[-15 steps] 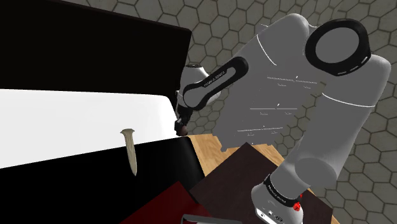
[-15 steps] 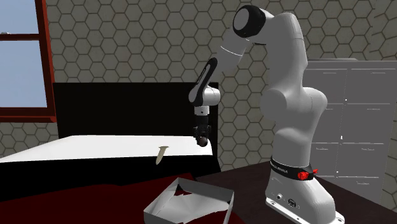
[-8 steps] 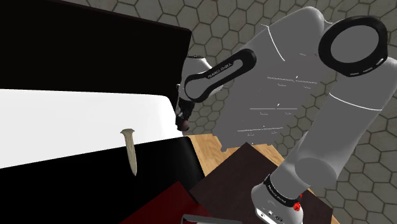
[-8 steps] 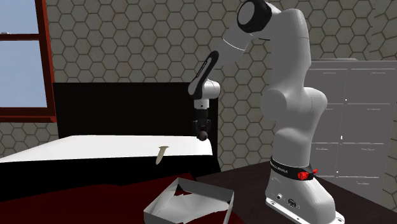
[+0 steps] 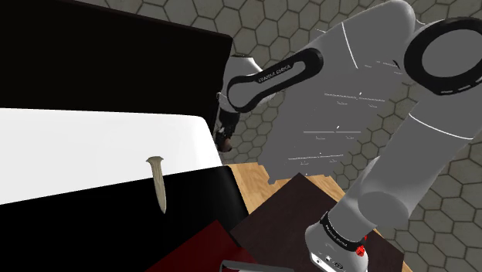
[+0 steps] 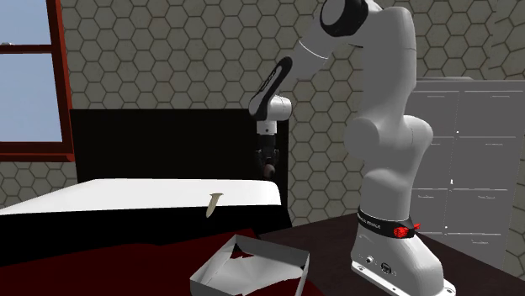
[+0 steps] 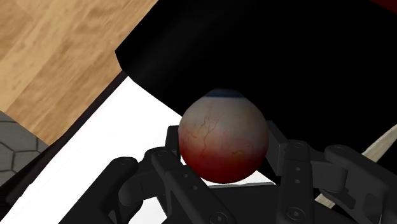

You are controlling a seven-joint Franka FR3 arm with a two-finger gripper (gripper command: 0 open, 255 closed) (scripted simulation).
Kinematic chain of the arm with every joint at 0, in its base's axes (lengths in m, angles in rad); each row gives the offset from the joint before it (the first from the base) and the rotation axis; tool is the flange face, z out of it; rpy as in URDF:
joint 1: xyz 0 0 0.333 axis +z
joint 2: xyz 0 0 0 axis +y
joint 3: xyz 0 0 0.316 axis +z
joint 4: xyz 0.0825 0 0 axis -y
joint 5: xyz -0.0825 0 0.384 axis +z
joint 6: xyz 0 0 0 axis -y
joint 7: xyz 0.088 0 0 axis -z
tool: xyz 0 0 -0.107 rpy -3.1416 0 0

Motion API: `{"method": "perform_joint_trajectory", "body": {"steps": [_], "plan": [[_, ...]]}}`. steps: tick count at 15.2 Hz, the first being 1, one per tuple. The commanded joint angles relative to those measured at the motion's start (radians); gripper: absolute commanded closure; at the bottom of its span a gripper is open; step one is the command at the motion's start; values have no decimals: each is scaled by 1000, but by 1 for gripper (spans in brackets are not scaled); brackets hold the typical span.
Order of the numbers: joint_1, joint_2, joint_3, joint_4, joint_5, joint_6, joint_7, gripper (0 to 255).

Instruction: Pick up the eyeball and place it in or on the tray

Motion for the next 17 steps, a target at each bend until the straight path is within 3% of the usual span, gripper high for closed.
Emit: {"method": "perform_joint_trajectory", "body": {"steps": [1, 10, 17], "plan": [[8, -33, 8, -27, 7, -6, 12, 255], [104, -268, 100, -301, 95, 42, 128, 255], [220, -438, 192, -458, 208, 41, 239, 255]]}}
